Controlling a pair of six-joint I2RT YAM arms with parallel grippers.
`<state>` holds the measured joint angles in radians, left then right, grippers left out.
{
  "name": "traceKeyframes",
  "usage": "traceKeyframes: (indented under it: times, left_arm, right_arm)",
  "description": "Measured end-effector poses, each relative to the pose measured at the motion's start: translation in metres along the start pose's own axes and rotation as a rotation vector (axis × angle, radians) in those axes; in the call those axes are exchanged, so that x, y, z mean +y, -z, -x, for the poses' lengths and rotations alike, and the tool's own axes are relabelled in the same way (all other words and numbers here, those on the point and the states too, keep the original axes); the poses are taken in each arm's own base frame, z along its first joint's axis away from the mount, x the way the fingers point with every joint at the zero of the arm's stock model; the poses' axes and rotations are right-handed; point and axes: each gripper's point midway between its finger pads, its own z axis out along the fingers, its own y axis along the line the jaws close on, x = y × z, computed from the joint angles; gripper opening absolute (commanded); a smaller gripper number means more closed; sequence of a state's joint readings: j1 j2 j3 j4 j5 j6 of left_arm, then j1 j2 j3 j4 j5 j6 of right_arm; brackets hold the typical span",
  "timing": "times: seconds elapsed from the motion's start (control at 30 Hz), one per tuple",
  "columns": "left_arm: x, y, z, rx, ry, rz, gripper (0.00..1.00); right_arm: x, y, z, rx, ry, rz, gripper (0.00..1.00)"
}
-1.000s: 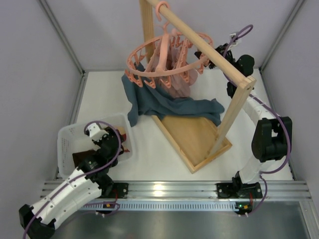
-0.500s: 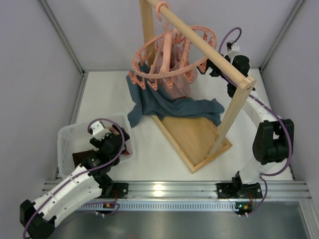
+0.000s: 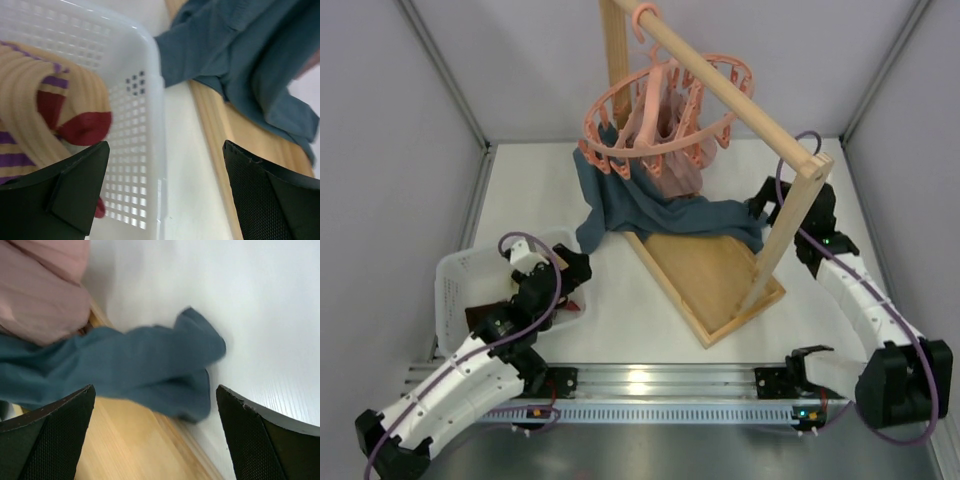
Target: Remove the socks clipped to the hanger
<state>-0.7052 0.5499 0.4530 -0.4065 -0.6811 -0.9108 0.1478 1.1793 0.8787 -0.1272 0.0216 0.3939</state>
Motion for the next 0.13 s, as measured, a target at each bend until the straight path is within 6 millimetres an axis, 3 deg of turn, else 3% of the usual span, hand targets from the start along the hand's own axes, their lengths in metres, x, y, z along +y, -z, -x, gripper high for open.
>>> traceKeyframes:
  times: [0.13]
  left_arm:
    - [-0.029,0.01,-0.008,0.081,0.034,-0.146,0.98]
  right_arm:
    - [-0.022,0.033,-0.058,0.069,-0.011,-0.016,1.0]
